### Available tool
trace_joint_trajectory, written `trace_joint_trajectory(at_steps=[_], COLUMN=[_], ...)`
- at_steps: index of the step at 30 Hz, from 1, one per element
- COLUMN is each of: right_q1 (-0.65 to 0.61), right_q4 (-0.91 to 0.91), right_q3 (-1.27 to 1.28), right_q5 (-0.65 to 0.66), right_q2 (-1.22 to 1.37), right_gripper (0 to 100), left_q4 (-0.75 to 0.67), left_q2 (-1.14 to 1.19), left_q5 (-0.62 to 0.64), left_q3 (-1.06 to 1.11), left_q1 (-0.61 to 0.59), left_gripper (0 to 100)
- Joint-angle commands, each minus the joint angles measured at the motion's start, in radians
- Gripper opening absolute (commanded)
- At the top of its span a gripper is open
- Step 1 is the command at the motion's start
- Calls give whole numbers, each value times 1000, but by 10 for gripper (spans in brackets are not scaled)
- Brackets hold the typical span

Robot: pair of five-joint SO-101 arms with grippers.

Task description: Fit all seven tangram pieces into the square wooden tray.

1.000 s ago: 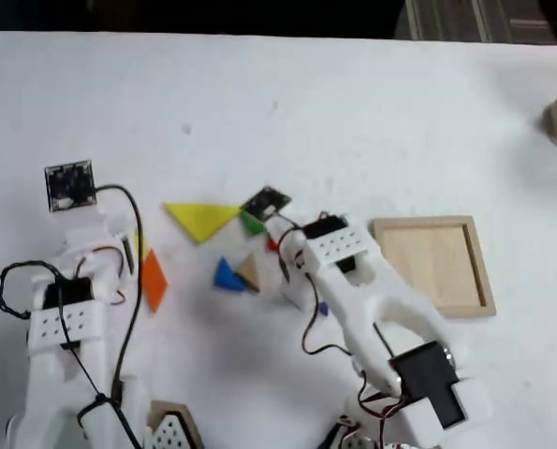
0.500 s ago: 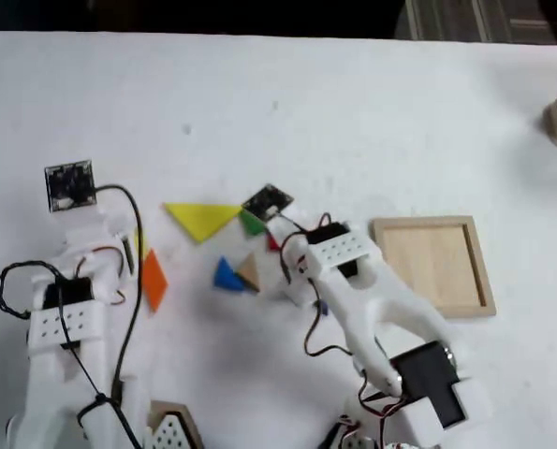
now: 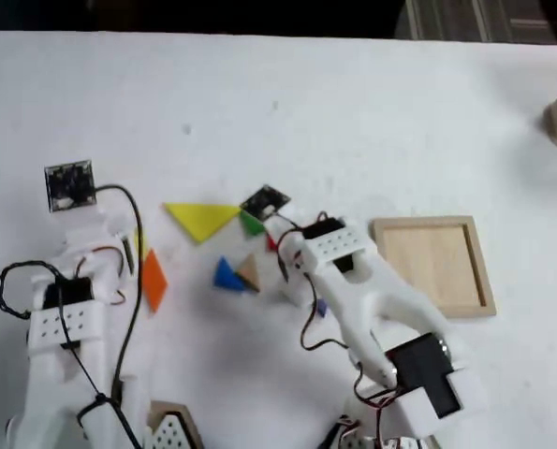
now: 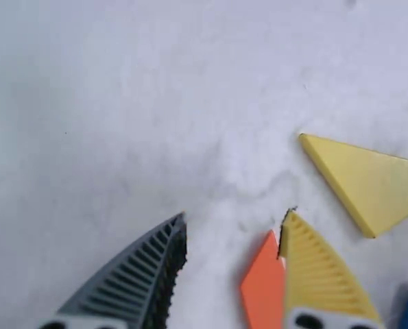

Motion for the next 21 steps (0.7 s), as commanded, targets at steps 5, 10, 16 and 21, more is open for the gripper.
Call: trace_joint_trajectory(at_steps=[5, 10, 16, 21], right_q1=[56, 44, 44, 45], right_q4=[70, 12, -56, -48], right_q3=[-38, 49, 43, -11], right_q5=[-34, -94, -133, -130], right_q2=[-59, -105, -74, -25], right_gripper=[223, 223, 221, 220], left_q4=[-18, -18, -18, -18], left_q2=[1, 1, 1, 1], left_q5=[8, 8, 8, 8], left_q3=[-35, -35, -34, -34], left_q1=[22, 22, 33, 33], left_gripper=[247, 247, 247, 247])
